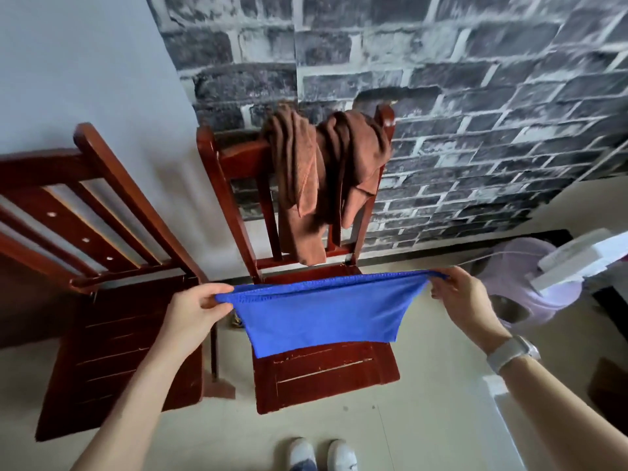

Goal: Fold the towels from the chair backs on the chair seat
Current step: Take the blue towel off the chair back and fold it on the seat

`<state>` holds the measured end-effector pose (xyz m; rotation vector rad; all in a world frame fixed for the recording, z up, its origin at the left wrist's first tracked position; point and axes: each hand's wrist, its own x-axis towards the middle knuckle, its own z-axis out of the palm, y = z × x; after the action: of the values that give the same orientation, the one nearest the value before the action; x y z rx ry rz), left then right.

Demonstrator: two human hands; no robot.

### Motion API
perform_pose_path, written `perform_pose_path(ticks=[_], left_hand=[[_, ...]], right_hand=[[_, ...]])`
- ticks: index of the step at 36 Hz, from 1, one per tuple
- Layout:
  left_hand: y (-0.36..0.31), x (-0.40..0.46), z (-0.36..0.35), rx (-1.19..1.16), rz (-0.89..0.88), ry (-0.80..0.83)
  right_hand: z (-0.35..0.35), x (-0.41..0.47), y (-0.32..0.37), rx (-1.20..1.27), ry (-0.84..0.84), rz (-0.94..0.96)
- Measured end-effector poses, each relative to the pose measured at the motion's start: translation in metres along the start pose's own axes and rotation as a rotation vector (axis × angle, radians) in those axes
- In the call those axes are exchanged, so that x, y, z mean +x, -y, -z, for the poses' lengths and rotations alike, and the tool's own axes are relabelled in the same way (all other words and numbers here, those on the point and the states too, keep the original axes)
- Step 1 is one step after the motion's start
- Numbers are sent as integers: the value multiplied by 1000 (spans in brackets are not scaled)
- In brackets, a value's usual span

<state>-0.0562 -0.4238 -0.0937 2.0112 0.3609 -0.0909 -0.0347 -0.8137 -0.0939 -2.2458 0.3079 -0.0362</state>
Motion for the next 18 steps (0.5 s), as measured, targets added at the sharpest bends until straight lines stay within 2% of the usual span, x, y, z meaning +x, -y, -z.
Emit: perform_pose_path(ticks=[5,11,18], left_hand=[[-11,-1,20,114,-83,8],[-19,-8,26,-48,-60,27],[-8,-12,32,-19,-22,79]], right_hand=[[19,-3,18,-12,48,-13],[31,-18,27,-84,72,29],[34,-28,17,-235,125,63]])
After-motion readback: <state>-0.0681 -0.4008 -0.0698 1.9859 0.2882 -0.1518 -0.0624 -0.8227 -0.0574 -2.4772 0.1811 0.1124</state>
